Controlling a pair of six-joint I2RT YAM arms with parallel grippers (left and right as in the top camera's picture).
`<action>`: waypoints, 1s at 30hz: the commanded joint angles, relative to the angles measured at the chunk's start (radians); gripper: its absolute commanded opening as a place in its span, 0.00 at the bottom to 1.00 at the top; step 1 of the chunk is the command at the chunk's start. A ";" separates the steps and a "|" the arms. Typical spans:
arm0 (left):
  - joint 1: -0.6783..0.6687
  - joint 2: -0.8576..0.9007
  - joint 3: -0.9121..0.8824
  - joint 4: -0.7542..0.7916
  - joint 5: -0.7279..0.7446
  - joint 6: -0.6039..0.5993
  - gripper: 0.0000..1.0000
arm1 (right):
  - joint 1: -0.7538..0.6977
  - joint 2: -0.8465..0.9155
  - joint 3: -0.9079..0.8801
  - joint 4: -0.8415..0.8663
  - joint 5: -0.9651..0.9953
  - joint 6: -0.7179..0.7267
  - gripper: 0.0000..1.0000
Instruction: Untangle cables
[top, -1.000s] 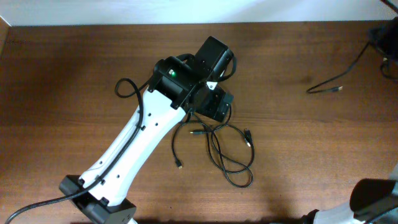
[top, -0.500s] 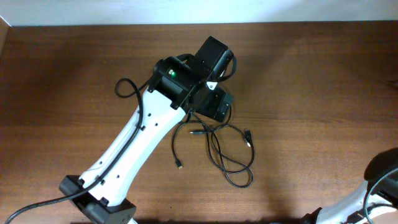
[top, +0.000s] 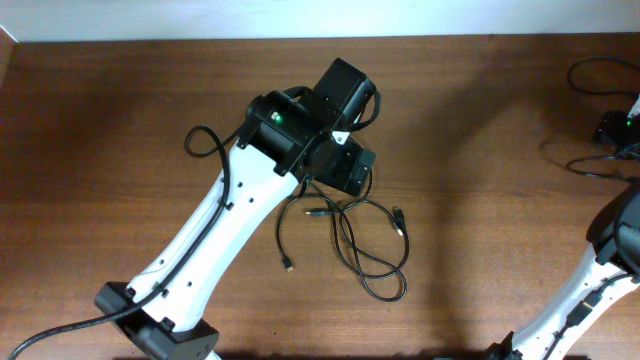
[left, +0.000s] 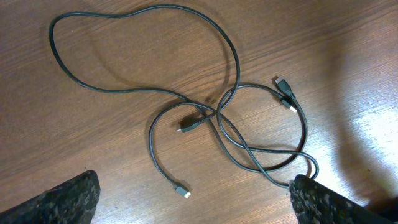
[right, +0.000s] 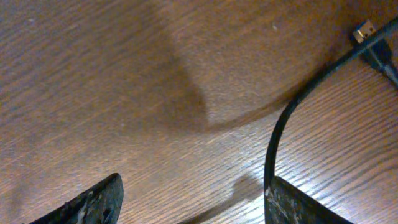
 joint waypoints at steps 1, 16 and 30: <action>-0.001 0.005 -0.001 -0.001 0.010 -0.013 0.99 | 0.029 -0.129 0.053 0.002 -0.011 0.024 0.77; -0.001 0.005 -0.001 -0.001 0.010 -0.012 0.99 | 0.508 -0.526 0.071 -0.430 -0.349 0.046 0.95; -0.001 0.005 -0.001 -0.001 -0.003 -0.012 0.99 | 0.723 -0.526 0.063 -0.436 -0.348 0.046 0.95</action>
